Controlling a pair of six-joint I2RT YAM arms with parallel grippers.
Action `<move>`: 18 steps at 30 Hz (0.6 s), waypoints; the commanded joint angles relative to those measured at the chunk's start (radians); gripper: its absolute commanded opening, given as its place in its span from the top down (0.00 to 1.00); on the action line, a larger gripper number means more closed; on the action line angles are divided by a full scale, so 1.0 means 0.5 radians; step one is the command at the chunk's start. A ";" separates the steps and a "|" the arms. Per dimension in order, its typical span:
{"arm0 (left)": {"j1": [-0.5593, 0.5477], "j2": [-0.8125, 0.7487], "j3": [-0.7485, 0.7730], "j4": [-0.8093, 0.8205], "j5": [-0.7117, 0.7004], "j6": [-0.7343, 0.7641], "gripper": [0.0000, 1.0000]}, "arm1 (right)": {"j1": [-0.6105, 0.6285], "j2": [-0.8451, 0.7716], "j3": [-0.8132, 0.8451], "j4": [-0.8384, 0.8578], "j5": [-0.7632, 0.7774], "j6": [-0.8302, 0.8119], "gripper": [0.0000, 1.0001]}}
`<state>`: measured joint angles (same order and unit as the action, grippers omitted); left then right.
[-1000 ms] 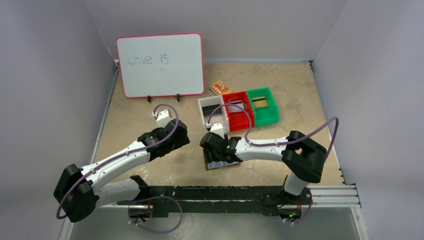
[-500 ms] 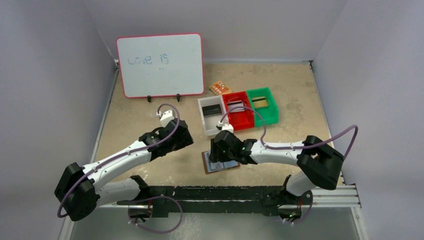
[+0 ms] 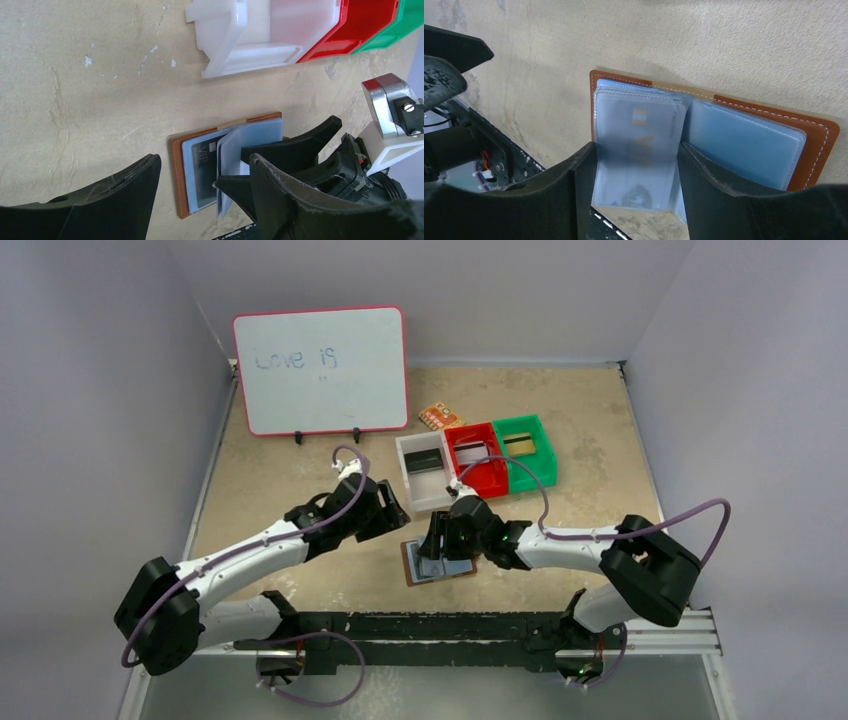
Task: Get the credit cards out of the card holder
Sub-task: Remove the credit card from the card holder.
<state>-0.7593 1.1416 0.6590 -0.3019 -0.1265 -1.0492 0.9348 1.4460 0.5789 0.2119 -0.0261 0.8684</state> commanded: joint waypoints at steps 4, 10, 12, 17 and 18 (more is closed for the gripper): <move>0.003 0.043 -0.011 0.174 0.142 0.057 0.35 | -0.016 0.012 -0.040 0.086 -0.070 0.037 0.38; -0.016 0.091 -0.006 0.212 0.178 0.059 0.35 | -0.019 0.020 -0.054 0.103 -0.077 0.033 0.37; -0.027 0.109 -0.003 0.226 0.185 0.059 0.35 | -0.021 0.014 -0.059 0.102 -0.071 0.037 0.36; -0.054 0.151 0.007 0.250 0.185 0.052 0.35 | -0.020 0.005 -0.058 0.094 -0.066 0.024 0.35; -0.057 0.160 0.008 0.252 0.185 0.050 0.35 | -0.022 0.004 -0.059 0.084 -0.061 0.026 0.35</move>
<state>-0.7776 1.2121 0.6559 -0.2276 -0.0467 -1.0348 0.9283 1.4467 0.5640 0.2478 -0.0532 0.8791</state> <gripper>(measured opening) 0.650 0.648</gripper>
